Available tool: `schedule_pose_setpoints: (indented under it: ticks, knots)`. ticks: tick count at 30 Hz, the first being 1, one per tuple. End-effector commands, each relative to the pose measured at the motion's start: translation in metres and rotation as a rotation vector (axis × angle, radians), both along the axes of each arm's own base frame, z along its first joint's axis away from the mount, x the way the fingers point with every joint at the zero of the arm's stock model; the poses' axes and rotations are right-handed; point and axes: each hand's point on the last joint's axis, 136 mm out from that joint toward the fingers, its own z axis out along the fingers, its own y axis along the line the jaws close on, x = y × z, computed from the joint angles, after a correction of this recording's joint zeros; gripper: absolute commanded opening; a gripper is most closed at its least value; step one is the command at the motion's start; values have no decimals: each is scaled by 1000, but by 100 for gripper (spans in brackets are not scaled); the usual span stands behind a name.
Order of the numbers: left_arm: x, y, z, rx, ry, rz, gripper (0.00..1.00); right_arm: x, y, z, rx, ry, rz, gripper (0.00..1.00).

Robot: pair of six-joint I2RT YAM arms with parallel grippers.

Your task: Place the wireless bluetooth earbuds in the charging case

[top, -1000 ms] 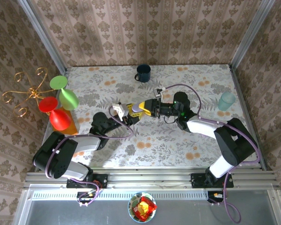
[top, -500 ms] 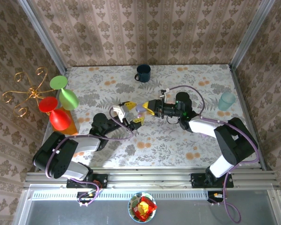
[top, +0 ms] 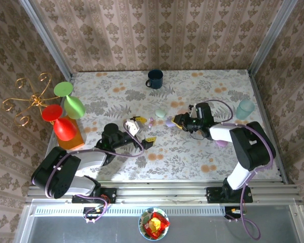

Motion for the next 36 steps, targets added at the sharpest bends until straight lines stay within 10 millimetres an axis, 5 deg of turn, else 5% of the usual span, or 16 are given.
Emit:
schedule_pose_setpoints:
  ticks: [1, 8, 12, 16, 22, 27, 33, 36]
  knots:
    - [-9, 0, -8, 43, -2, -35, 100, 3, -11, -23, -100, 8, -18, 19]
    - [-14, -2, -12, 74, -11, -59, 100, -1, -24, -40, -189, 26, -37, 38]
    - [-17, -8, -12, 86, -25, -79, 100, -7, -35, -30, -268, 7, -33, 62]
    - [-22, -19, -15, 109, -48, -118, 100, -16, -59, -16, -421, -23, -43, 74]
    - [-27, -44, -19, 126, -62, -191, 100, -37, -127, -6, -680, 43, -202, 88]
    - [-28, -58, -20, 114, -63, -216, 100, -66, -204, 5, -863, 103, -446, 94]
    - [-34, -61, -23, 104, -50, -254, 100, -102, -250, 4, -802, 140, -637, 94]
    - [-35, -61, -24, 103, -44, -257, 100, -112, -256, -6, -715, 172, -684, 95]
